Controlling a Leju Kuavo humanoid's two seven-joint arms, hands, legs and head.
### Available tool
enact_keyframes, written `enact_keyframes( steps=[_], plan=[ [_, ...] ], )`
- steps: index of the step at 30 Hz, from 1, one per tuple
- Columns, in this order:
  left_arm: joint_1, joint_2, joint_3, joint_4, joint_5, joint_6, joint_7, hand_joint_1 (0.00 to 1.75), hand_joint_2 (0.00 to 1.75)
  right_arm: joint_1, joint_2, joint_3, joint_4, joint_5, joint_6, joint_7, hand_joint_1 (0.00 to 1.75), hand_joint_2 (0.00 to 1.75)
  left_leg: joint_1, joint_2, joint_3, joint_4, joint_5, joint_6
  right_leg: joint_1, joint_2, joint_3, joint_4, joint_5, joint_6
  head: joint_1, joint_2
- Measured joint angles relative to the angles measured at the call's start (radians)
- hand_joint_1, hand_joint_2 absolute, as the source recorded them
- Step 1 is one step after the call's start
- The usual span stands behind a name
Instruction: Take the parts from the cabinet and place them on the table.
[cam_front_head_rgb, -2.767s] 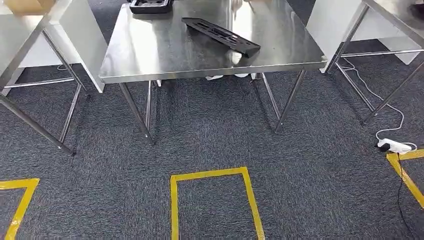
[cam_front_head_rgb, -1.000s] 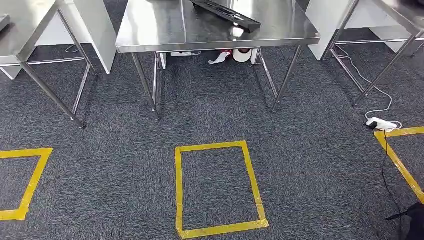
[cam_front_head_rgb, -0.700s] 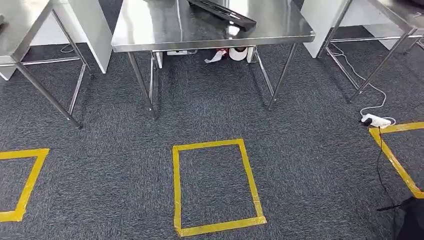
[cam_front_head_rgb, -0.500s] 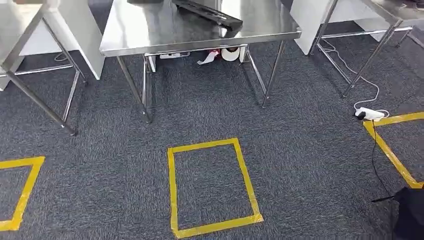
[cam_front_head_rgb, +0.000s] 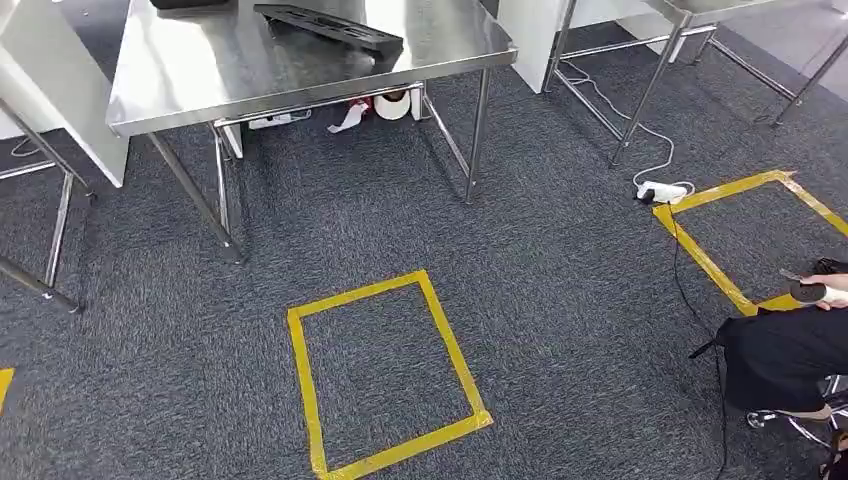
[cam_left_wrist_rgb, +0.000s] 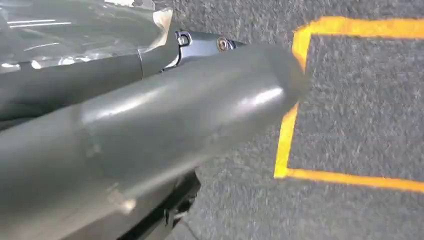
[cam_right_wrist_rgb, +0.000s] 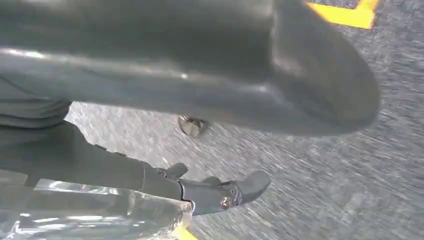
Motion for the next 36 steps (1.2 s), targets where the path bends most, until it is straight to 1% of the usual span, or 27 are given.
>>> enact_keyframes(
  steps=[1, 2, 3, 4, 6, 8, 9, 11, 12, 13, 14, 17, 18, 19, 20, 22, 23, 24, 26, 27, 28, 29, 31, 32, 33, 35, 36],
  plan=[
    [-0.001, 0.0, 0.0, 0.0, 0.0, 0.0, 0.0, 0.0, 0.0, 0.002, 0.003, -0.001, 0.0, 0.0, 0.008, -0.002, 0.0, 0.0, -0.004, 0.009, 0.0, -0.002, 0.002, 0.002, -0.003, 0.008, -0.002, -0.004, 0.004, 0.007, 0.002, 0.0],
    [-0.001, -0.001, 0.001, 0.0, -0.001, 0.001, 0.0, 0.0, 0.0, 0.005, 0.005, -0.003, 0.0, -0.002, 0.025, -0.01, 0.0, 0.0, -0.001, 0.021, 0.005, -0.019, 0.011, 0.003, 0.008, 0.019, -0.014, -0.008, 0.008, 0.016, 0.001, 0.0],
    [-0.002, -0.002, 0.002, 0.0, -0.001, 0.003, 0.0, 0.0, 0.0, 0.005, 0.005, -0.006, 0.0, -0.002, 0.045, -0.019, 0.0, 0.0, 0.007, 0.04, 0.008, -0.033, 0.022, 0.002, 0.003, -0.018, -0.016, 0.014, -0.003, 0.012, 0.002, 0.0],
    [-0.002, -0.003, 0.003, 0.0, -0.003, 0.006, 0.001, 0.0, 0.0, 0.002, 0.005, -0.007, 0.0, -0.002, 0.068, -0.032, 0.0, 0.0, 0.005, 0.046, 0.008, -0.038, 0.024, 0.007, 0.011, -0.065, -0.044, 0.056, -0.035, 0.007, 0.005, 0.0],
    [-0.001, -0.004, 0.004, 0.0, -0.009, 0.022, 0.002, 0.0, 0.0, -0.005, 0.01, -0.006, 0.0, 0.001, 0.107, -0.05, 0.0, 0.0, 0.003, 0.079, 0.005, -0.038, 0.026, 0.009, 0.005, -0.085, -0.119, 0.204, -0.109, 0.004, 0.015, 0.0],
    [-0.001, -0.006, 0.004, 0.0, -0.029, 0.057, 0.003, 0.0, 0.0, -0.011, 0.017, -0.005, 0.0, 0.036, 0.097, -0.072, 0.0, 0.0, 0.001, 0.109, 0.001, -0.037, 0.026, 0.008, 0.001, -0.089, -0.161, 0.309, -0.137, 0.018, 0.017, 0.0],
    [-0.001, -0.01, 0.002, 0.0, -0.05, 0.085, 0.001, 0.0, 0.0, -0.012, 0.021, 0.006, 0.0, 0.068, 0.06, -0.094, 0.0, 0.0, 0.001, 0.121, 0.001, -0.037, 0.026, 0.008, -0.003, -0.092, -0.144, 0.287, -0.124, 0.03, 0.016, 0.0],
    [-0.001, -0.018, -0.013, 0.0, -0.081, 0.131, -0.02, 0.0, 0.0, -0.015, 0.026, 0.021, 0.0, 0.08, 0.028, -0.147, 0.0, 0.0, 0.004, 0.142, 0.002, -0.033, 0.025, 0.003, -0.011, -0.109, -0.048, 0.123, -0.063, 0.055, 0.017, 0.0],
    [-0.003, -0.022, -0.016, 0.0, -0.083, 0.131, -0.032, 0.0, 0.0, -0.02, 0.03, 0.025, 0.0, 0.084, 0.033, -0.18, 0.0, 0.0, 0.002, 0.151, 0.003, -0.027, 0.022, -0.005, -0.017, -0.151, 0.01, 0.024, -0.035, 0.064, 0.018, 0.0],
    [-0.004, -0.021, -0.015, 0.0, -0.084, 0.137, -0.041, 0.0, 0.0, -0.028, 0.04, 0.033, -0.001, 0.098, 0.047, -0.205, 0.0, 0.0, -0.006, 0.159, -0.001, -0.019, 0.015, -0.015, -0.008, -0.188, 0.021, -0.004, -0.028, 0.055, 0.027, 0.0],
    [-0.004, -0.027, -0.016, 0.0, -0.089, 0.153, -0.046, 0.0, 0.0, -0.033, 0.044, 0.042, -0.002, 0.109, 0.054, -0.226, 0.0, 0.0, -0.007, 0.169, 0.002, -0.016, 0.011, -0.024, -0.007, -0.171, 0.016, -0.005, -0.02, 0.039, 0.023, 0.0],
    [-0.012, -0.034, -0.031, 0.0, -0.106, 0.19, -0.057, 0.0, 0.0, -0.032, 0.056, 0.069, -0.002, 0.139, 0.061, -0.255, 0.0, 0.0, 0.001, 0.194, 0.01, -0.018, 0.012, -0.037, 0.0, -0.143, 0.005, -0.002, -0.017, 0.016, 0.016, 0.0],
    [-0.013, -0.037, -0.034, 0.0, -0.108, 0.192, -0.058, 0.0, 0.0, -0.032, 0.06, 0.074, -0.001, 0.143, 0.061, -0.258, 0.0, 0.0, 0.009, 0.172, 0.004, -0.006, 0.0, -0.046, -0.019, -0.133, 0.017, -0.005, -0.01, 0.005, 0.015, 0.0],
    [-0.014, -0.037, -0.037, 0.0, -0.108, 0.192, -0.059, 0.0, 0.0, -0.032, 0.064, 0.08, -0.002, 0.147, 0.061, -0.26, 0.0, 0.0, 0.01, 0.116, -0.009, 0.025, -0.034, -0.05, -0.016, -0.124, 0.011, -0.005, -0.006, -0.002, 0.013, 0.0],
    [-0.014, -0.039, -0.039, 0.0, -0.109, 0.192, -0.06, 0.0, 0.0, -0.034, 0.066, 0.084, -0.002, 0.146, 0.061, -0.26, 0.0, 0.0, 0.011, 0.086, -0.033, 0.088, -0.081, -0.051, -0.015, -0.117, 0.007, -0.005, -0.001, -0.011, 0.01, 0.0],
    [-0.012, -0.04, -0.039, 0.0, -0.109, 0.192, -0.06, 0.0, 0.0, -0.034, 0.07, 0.096, -0.002, 0.156, 0.059, -0.262, 0.0, 0.0, 0.011, 0.068, -0.105, 0.252, -0.158, -0.052, -0.008, -0.093, -0.001, -0.004, 0.002, -0.014, 0.007, 0.0],
    [-0.012, -0.04, -0.039, 0.0, -0.102, 0.178, -0.06, 0.0, 0.0, -0.033, 0.071, 0.106, -0.002, 0.174, 0.051, -0.264, 0.0, 0.0, 0.011, 0.067, -0.126, 0.296, -0.164, -0.051, -0.006, -0.08, -0.003, -0.003, 0.004, -0.017, 0.007, 0.0],
    [-0.012, -0.04, -0.039, 0.001, -0.094, 0.165, -0.059, 0.0, 0.0, -0.033, 0.072, 0.113, -0.002, 0.188, 0.041, -0.264, 0.0, 0.0, 0.011, 0.067, -0.126, 0.293, -0.146, -0.048, -0.005, -0.067, -0.003, -0.003, 0.004, -0.017, 0.008, 0.0],
    [-0.012, -0.039, -0.037, 0.001, -0.072, 0.106, -0.041, 0.0, 0.0, -0.034, 0.074, 0.142, -0.002, 0.243, 0.001, -0.262, 0.0, 0.0, 0.011, 0.059, -0.064, 0.158, -0.054, -0.038, -0.003, -0.037, 0.001, -0.003, 0.004, -0.016, 0.007, 0.0],
    [-0.012, -0.036, -0.036, 0.001, -0.068, 0.082, -0.028, 0.0, 0.0, -0.037, 0.076, 0.16, -0.002, 0.262, -0.014, -0.257, 0.0, 0.0, 0.011, 0.034, -0.024, 0.071, -0.01, -0.031, -0.003, -0.025, 0.004, -0.003, 0.005, -0.015, 0.007, 0.0],
    [-0.012, -0.031, -0.036, 0.001, -0.067, 0.069, -0.018, 0.0, 0.0, -0.039, 0.078, 0.172, -0.002, 0.267, -0.016, -0.25, 0.0, 0.0, 0.013, -0.021, 0.003, 0.013, 0.003, -0.021, -0.006, -0.014, 0.002, -0.003, 0.006, -0.013, 0.006, 0.0],
    [-0.011, -0.028, -0.036, 0.001, -0.068, 0.064, -0.009, 0.0, 0.0, -0.045, 0.08, 0.181, -0.002, 0.27, -0.014, -0.243, 0.0, 0.0, 0.013, -0.025, 0.008, -0.005, 0.001, -0.02, 0.008, -0.004, -0.005, 0.002, 0.008, -0.007, 0.007, 0.0],
    [-0.012, -0.026, -0.036, 0.001, -0.074, 0.063, -0.001, 0.0, 0.0, -0.045, 0.08, 0.194, -0.002, 0.275, -0.002, -0.23, 0.0, 0.0, 0.005, -0.007, 0.002, -0.001, 0.0, -0.02, -0.002, 0.016, -0.02, -0.002, 0.018, 0.007, 0.007, 0.0],
    [-0.013, -0.026, -0.036, 0.001, -0.074, 0.062, -0.001, 0.0, 0.0, -0.042, 0.08, 0.199, -0.001, 0.275, 0.001, -0.224, 0.0, 0.0, 0.001, 0.004, 0.002, -0.004, 0.005, -0.014, -0.003, 0.027, -0.026, -0.008, 0.023, 0.015, 0.007, 0.0],
    [-0.012, -0.026, -0.036, 0.001, -0.074, 0.061, -0.002, 0.0, 0.0, -0.041, 0.077, 0.202, -0.001, 0.275, 0.007, -0.218, 0.0, 0.0, 0.015, 0.023, 0.005, -0.027, 0.017, -0.002, 0.004, 0.024, -0.032, 0.001, 0.019, 0.02, 0.007, 0.0],
    [-0.014, -0.025, -0.035, 0.001, -0.076, 0.059, -0.004, 0.0, 0.0, -0.04, 0.074, 0.204, -0.001, 0.265, 0.022, -0.208, 0.0, 0.0, 0.009, 0.048, 0.005, -0.034, 0.024, 0.009, 0.005, -0.063, -0.079, 0.082, -0.03, 0.01, 0.015, 0.0],
    [-0.013, -0.025, -0.036, 0.001, -0.079, 0.058, -0.004, 0.0, 0.0, -0.041, 0.072, 0.203, -0.001, 0.257, 0.035, -0.201, 0.0, 0.0, 0.006, 0.066, 0.003, -0.034, 0.024, 0.009, 0.004, -0.08, -0.122, 0.171, -0.07, 0.007, 0.023, 0.0]
  ],
)
